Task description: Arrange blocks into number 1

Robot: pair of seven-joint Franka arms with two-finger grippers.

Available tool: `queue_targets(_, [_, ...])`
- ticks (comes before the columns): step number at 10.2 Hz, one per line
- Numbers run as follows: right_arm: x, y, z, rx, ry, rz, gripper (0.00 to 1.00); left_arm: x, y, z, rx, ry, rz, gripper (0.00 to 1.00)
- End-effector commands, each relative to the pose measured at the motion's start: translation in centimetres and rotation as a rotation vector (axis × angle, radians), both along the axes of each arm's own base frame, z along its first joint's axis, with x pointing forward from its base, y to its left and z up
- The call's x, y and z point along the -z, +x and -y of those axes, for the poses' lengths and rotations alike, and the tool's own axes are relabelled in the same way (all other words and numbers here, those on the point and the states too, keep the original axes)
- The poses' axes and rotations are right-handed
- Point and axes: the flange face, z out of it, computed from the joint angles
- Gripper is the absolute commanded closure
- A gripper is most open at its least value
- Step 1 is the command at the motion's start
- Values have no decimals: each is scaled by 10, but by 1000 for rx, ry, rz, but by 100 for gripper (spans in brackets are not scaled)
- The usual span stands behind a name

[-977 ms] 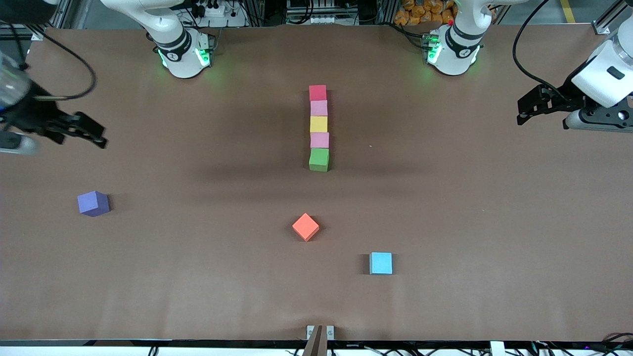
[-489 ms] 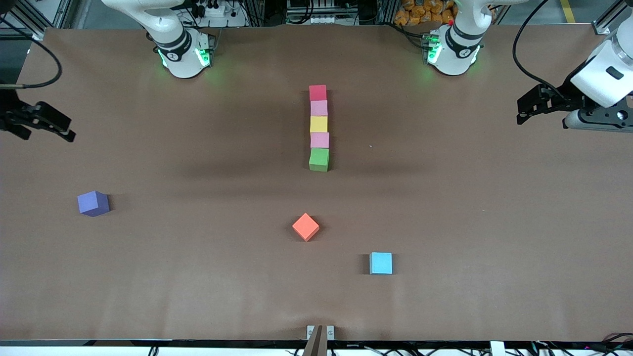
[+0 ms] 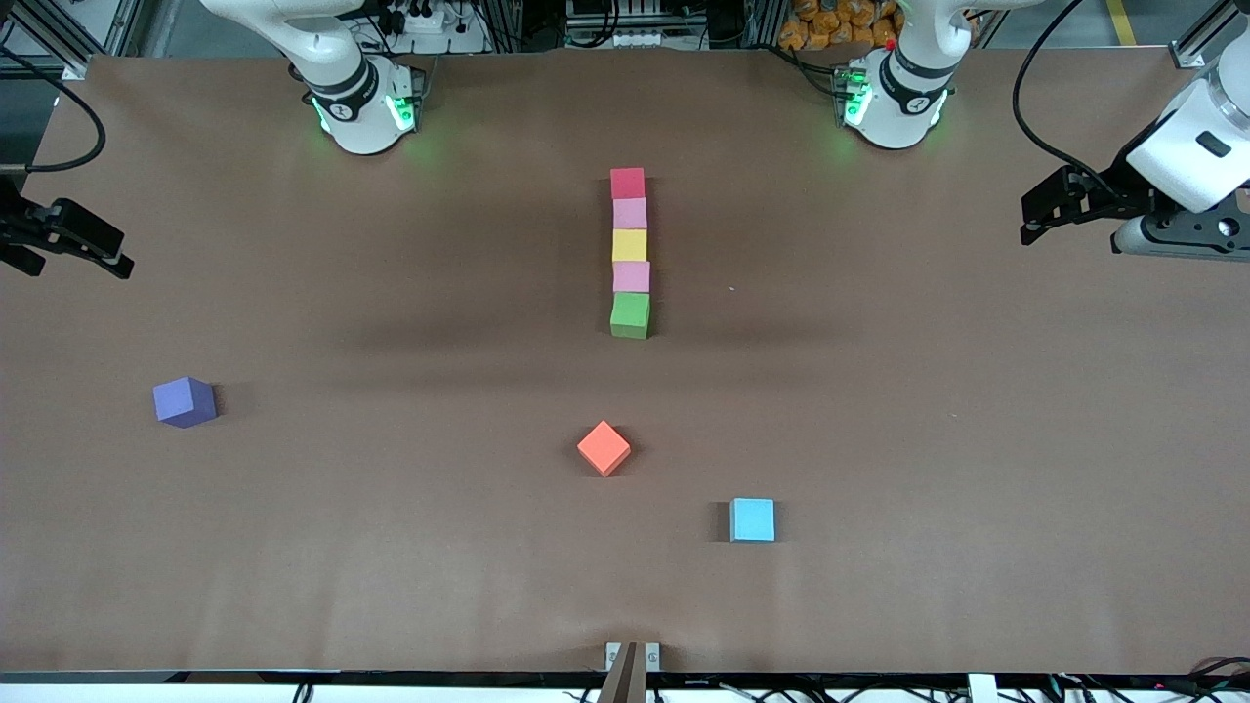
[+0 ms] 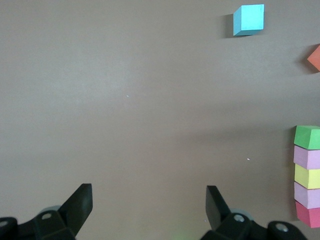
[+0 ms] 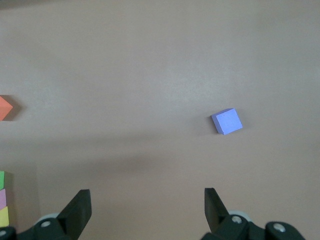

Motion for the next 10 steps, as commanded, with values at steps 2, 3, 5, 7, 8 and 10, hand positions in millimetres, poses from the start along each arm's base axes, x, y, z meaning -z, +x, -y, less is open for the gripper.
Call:
queue_targets(2, [-5, -3, -4, -109, -12, -1, 0, -5, -2, -1, 18, 17, -4, 0])
queue_targets(3, [-5, -3, -2, -121, -13, -1, 0, -6, -2, -1, 18, 17, -4, 0])
queue_targets(5, [-4, -3, 1, -120, -2, -2, 0, -7, -2, 0, 19, 16, -1, 0])
queue_targets(7, [-5, -3, 0, -120, -3, 0, 0, -8, -3, 0, 19, 17, -1, 0])
queue_targets(8, [-4, -3, 1, -118, -3, -2, 0, -8, -3, -1, 18, 18, -1, 0])
queue_targets(10, [-8, 2, -8, -132, -7, 7, 0, -7, -3, 0, 19, 17, -2, 0])
